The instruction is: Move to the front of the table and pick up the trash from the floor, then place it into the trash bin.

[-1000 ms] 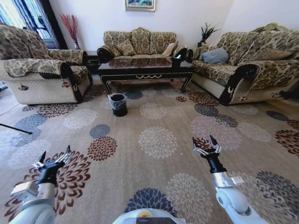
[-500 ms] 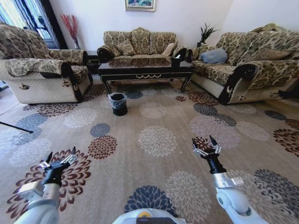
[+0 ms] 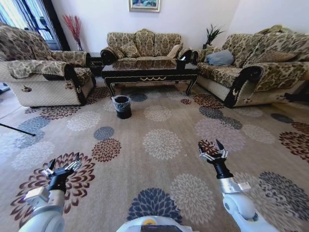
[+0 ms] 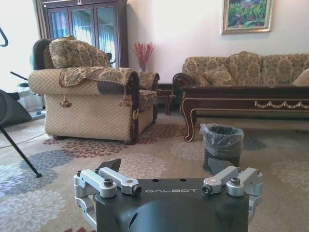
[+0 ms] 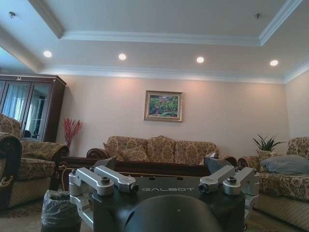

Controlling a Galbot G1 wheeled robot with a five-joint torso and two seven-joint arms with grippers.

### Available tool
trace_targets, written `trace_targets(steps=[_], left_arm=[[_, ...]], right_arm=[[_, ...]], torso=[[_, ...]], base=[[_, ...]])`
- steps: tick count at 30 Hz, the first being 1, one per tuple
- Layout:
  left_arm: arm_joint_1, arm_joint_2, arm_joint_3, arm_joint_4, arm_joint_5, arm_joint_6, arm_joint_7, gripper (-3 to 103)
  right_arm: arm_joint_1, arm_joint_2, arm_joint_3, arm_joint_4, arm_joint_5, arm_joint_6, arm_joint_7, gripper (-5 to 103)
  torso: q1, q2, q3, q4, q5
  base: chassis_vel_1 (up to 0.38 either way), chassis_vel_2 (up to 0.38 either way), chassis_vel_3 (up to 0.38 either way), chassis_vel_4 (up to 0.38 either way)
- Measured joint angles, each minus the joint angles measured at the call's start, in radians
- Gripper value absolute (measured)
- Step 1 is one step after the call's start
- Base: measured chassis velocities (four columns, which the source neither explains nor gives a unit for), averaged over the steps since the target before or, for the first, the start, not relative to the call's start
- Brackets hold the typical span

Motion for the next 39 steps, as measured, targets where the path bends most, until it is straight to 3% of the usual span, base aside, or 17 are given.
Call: trace_targets(steps=[6, 8, 11, 17, 20, 21, 23, 25, 31, 39], left_arm=[[-0.003, 0.021, -0.020, 0.023, -0.045, -0.058, 0.081, 100], [-0.010, 0.035, -0.036, 0.049, -0.064, -0.131, 0.151, 100], [-0.017, 0.050, -0.052, 0.075, -0.074, -0.186, 0.196, 100], [-0.028, 0.070, -0.071, 0.095, -0.094, -0.206, 0.205, 100], [-0.029, 0.084, -0.087, 0.100, -0.095, -0.214, 0.206, 100], [-0.029, 0.084, -0.087, 0.100, -0.095, -0.214, 0.206, 100], [-0.029, 0.091, -0.100, 0.100, -0.098, -0.215, 0.206, 100], [-0.028, 0.106, -0.127, 0.092, -0.102, -0.216, 0.210, 100], [-0.041, 0.114, -0.132, 0.093, -0.099, -0.216, 0.220, 100], [-0.051, 0.117, -0.126, 0.095, -0.101, -0.208, 0.225, 100]], right_arm=[[0.007, 0.011, -0.008, -0.009, -0.003, 0.000, 0.002, 100], [0.008, 0.025, -0.011, -0.010, -0.005, -0.001, 0.002, 100], [0.006, 0.041, -0.012, -0.012, -0.016, -0.001, 0.005, 100], [0.000, 0.044, 0.002, 0.017, -0.018, -0.010, 0.017, 100], [-0.023, 0.023, 0.029, 0.075, -0.026, -0.108, 0.059, 100], [-0.023, 0.023, 0.029, 0.075, -0.026, -0.108, 0.059, 100], [-0.038, 0.006, 0.037, 0.122, -0.028, -0.176, 0.123, 100], [-0.070, -0.022, 0.066, 0.211, -0.026, -0.290, 0.211, 100], [-0.135, -0.060, 0.136, 0.306, -0.002, -0.410, 0.201, 100], [-0.161, -0.082, 0.181, 0.319, -0.005, -0.413, 0.108, 100]], torso=[[0.000, 0.000, 0.000, 0.0001, 0.0002], [0.001, 0.003, 0.002, 0.0000, 0.0000], [0.004, 0.015, 0.012, 0.0000, 0.0001], [0.006, 0.035, 0.029, 0.0000, 0.0000], [0.007, 0.050, 0.043, -0.0001, 0.0001], [0.007, 0.050, 0.043, -0.0001, 0.0001], [0.008, 0.058, 0.050, 0.0000, 0.0001], [0.011, 0.074, 0.063, 0.0001, 0.0002], [0.016, 0.100, 0.084, -0.0001, -0.0001], [0.023, 0.128, 0.105, 0.0000, 0.0002]], base=[[0.000, 0.000, 0.000, 0.000], [0.000, 0.000, 0.000, 0.000], [0.000, 0.000, 0.000, 0.000], [0.000, 0.000, 0.000, 0.000], [0.000, 0.000, 0.000, 0.000], [0.000, 0.000, 0.000, 0.000], [0.000, 0.000, 0.000, 0.000], [0.000, 0.000, 0.000, 0.000], [0.000, 0.000, 0.000, 0.000], [0.000, 0.000, 0.000, 0.000]])
